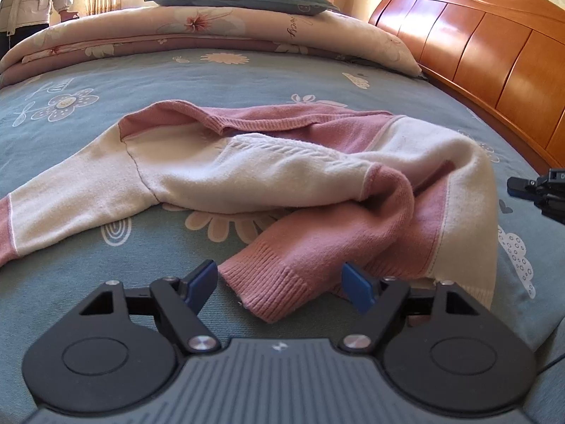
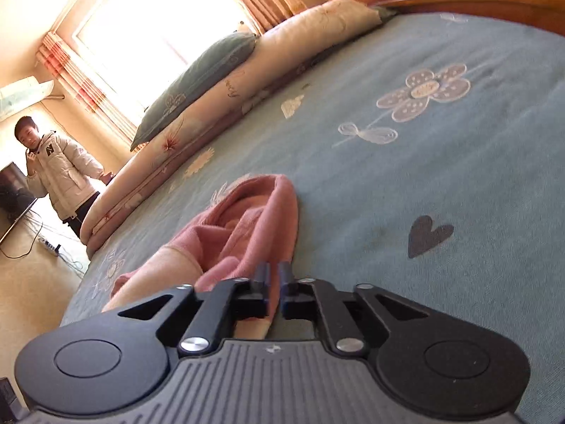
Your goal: Fold clothes
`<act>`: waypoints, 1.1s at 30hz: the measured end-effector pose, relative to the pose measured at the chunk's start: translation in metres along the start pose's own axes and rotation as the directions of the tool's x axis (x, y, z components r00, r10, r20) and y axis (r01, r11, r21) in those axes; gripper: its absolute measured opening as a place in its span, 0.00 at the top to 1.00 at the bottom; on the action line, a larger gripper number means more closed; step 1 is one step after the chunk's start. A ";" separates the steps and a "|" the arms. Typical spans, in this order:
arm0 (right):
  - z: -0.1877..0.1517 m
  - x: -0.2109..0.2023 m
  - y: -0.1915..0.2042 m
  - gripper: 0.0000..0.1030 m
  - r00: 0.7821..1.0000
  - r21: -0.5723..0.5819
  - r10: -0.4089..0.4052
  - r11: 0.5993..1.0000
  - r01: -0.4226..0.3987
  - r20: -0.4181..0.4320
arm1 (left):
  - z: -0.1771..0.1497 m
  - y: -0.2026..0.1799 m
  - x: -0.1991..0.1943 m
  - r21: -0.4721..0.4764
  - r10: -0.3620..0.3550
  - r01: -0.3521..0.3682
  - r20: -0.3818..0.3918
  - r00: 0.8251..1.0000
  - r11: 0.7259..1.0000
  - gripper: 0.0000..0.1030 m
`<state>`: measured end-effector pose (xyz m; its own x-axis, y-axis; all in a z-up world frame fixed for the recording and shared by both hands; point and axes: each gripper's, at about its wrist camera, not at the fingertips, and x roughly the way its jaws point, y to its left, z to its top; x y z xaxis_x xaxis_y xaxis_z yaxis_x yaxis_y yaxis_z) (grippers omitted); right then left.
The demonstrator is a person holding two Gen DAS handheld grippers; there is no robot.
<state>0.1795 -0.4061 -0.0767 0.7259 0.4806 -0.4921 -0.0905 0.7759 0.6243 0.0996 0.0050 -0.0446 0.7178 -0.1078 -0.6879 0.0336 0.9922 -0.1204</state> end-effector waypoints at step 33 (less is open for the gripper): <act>-0.009 0.008 0.054 0.93 0.988 -0.200 -0.106 0.971 0.128 0.115 | 0.002 -0.001 -0.011 0.020 -0.004 0.004 -0.010 1.000 1.000 0.22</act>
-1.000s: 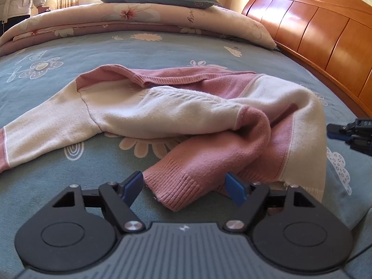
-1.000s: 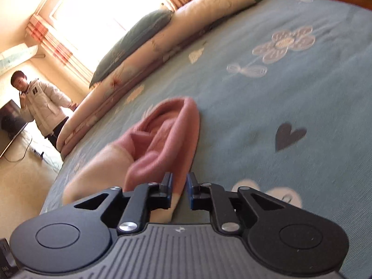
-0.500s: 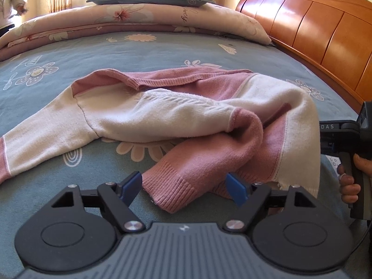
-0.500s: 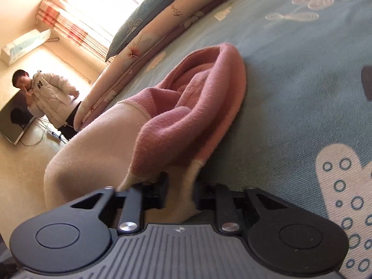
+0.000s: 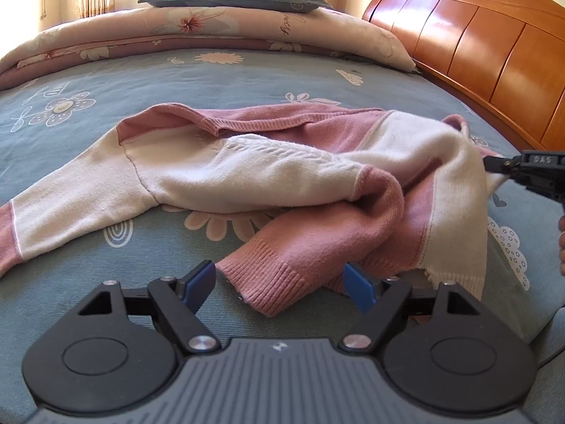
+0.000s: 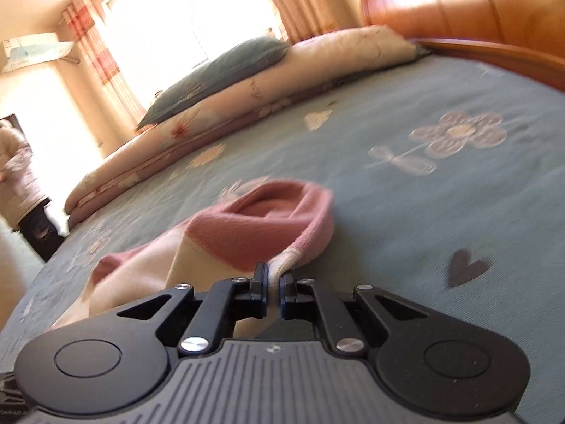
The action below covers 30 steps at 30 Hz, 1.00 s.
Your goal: Fold clothes
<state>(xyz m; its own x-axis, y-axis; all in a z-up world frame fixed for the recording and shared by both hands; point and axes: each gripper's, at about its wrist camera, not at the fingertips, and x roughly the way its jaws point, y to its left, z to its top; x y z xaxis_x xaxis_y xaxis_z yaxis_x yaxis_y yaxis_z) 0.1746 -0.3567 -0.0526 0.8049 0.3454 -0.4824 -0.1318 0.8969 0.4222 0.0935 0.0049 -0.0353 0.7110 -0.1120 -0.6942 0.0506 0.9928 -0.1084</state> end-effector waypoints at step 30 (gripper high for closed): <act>0.064 -0.027 -0.070 0.50 0.920 -0.054 -0.384 0.920 0.389 0.082 | 0.004 -0.005 0.005 0.015 -0.019 0.019 -0.003 1.000 1.000 0.22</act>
<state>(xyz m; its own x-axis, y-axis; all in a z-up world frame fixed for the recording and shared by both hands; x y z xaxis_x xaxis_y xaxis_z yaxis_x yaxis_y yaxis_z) 0.1991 -0.4463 -0.0195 0.8385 -0.0495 -0.5426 0.1606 0.9741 0.1593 0.0993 -0.0003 -0.0357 0.7076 -0.1305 -0.6945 0.0744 0.9911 -0.1105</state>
